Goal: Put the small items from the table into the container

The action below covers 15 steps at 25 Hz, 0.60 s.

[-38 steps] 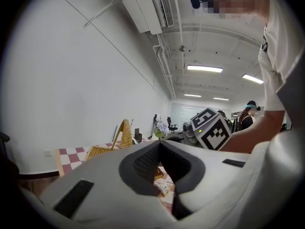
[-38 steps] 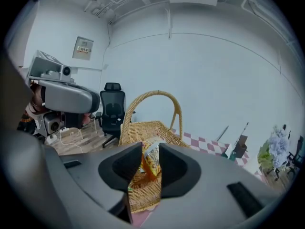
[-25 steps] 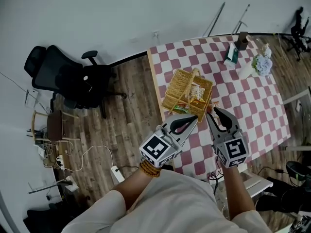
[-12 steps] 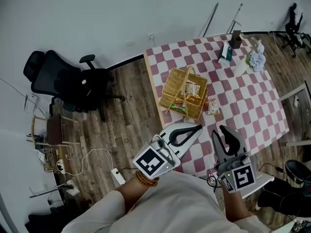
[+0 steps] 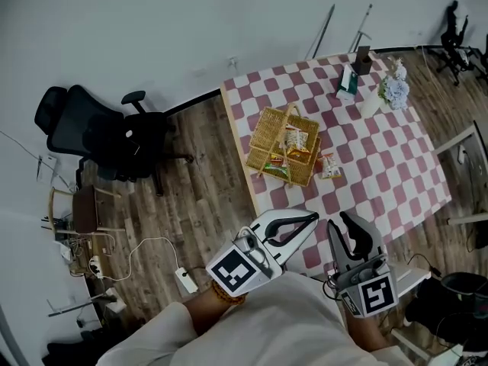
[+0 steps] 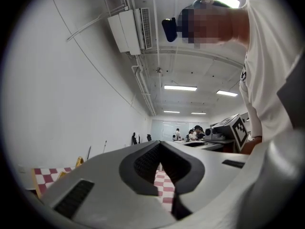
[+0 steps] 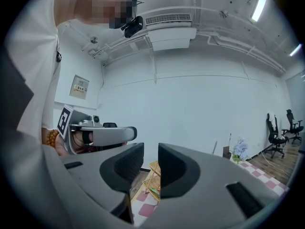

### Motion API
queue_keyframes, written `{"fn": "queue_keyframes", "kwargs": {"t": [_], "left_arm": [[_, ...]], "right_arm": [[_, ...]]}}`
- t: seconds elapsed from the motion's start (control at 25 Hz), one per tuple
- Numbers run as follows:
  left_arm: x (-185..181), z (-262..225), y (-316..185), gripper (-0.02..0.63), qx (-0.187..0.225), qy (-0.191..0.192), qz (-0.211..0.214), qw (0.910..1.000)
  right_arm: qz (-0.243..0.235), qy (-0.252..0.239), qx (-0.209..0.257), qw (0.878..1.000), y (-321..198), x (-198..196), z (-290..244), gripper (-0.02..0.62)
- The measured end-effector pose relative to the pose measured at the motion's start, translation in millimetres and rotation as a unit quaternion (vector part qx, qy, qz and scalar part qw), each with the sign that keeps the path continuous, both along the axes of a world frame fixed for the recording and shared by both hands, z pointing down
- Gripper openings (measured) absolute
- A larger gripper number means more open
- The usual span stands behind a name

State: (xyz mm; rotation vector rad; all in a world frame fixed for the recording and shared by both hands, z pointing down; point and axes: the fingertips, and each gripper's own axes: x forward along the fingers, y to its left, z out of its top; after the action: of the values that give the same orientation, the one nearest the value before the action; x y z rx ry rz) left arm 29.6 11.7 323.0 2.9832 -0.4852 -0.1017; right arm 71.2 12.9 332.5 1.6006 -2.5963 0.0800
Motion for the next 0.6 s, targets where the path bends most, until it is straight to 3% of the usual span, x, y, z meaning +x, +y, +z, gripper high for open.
{"fn": "queue_keyframes", "kwargs": {"t": [0.44,0.6], "left_arm": [[0,7,-7,0.026,-0.023,0.007,0.002,0.9997],[4,22,-13,0.026,-0.028,-0.007,0.002,0.9996]], "right_arm": [[0.006,0.007,-0.004,1.000,-4,6,4,0.107],[0.012,0.016,-0.015,1.000,-13,11,17,0.107]]}}
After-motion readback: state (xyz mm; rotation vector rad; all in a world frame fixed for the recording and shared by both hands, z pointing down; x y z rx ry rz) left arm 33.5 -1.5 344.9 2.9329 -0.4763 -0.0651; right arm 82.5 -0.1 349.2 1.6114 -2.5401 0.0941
